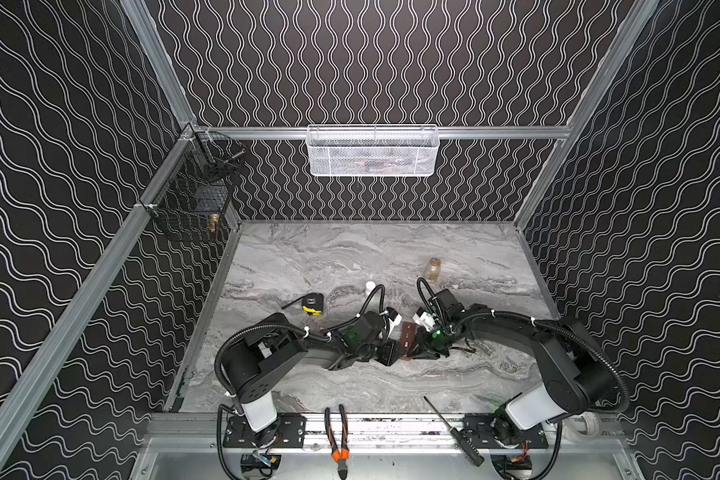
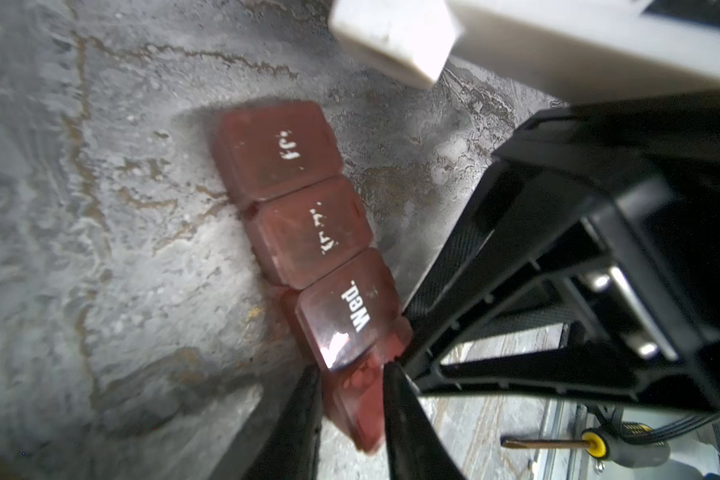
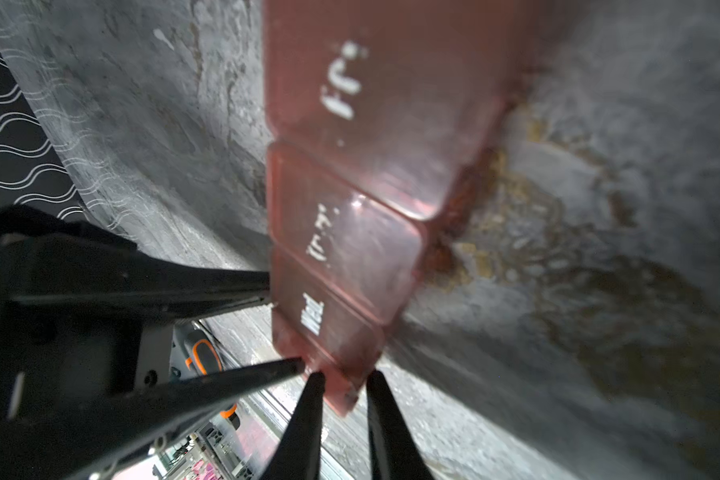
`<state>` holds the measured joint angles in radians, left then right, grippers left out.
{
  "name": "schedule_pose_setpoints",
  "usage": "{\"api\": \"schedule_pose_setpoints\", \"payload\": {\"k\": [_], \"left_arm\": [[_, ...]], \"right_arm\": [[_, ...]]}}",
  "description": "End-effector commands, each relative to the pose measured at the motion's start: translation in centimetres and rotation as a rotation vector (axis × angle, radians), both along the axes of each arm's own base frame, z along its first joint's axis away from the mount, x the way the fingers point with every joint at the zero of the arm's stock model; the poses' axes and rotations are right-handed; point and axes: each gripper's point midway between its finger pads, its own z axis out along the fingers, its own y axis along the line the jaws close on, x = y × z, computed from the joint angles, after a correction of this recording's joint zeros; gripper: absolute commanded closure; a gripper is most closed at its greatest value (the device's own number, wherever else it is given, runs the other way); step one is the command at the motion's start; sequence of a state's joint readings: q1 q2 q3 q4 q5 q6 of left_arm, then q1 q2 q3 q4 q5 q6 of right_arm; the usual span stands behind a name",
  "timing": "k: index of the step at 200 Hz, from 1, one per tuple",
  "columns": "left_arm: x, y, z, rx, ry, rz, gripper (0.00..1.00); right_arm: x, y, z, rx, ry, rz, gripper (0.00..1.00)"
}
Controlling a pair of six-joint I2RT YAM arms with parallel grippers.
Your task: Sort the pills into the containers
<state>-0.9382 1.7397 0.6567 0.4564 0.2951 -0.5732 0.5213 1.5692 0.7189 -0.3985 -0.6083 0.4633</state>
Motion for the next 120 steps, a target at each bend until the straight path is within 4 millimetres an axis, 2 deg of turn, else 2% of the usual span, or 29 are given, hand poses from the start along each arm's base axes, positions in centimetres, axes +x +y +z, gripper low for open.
{"api": "schedule_pose_setpoints", "payload": {"k": [1,40,73,120], "left_arm": [[-1.6,1.2,-2.0,0.072,0.071,-0.007,0.74],[-2.6,1.6,-2.5,0.084,0.105,-0.015,0.76],[-3.4,1.8,-2.9,0.104,0.123,-0.023,0.75],[-3.7,2.0,-3.1,0.125,0.137,-0.022,0.75]], "right_arm": [[0.1,-0.1,-0.7,-0.018,-0.006,-0.013,0.8],[0.3,-0.2,-0.7,-0.021,-0.012,-0.028,0.8],[0.6,-0.2,-0.5,-0.024,-0.023,-0.043,0.76],[1.0,-0.5,0.0,-0.026,-0.044,-0.07,0.73]]}}
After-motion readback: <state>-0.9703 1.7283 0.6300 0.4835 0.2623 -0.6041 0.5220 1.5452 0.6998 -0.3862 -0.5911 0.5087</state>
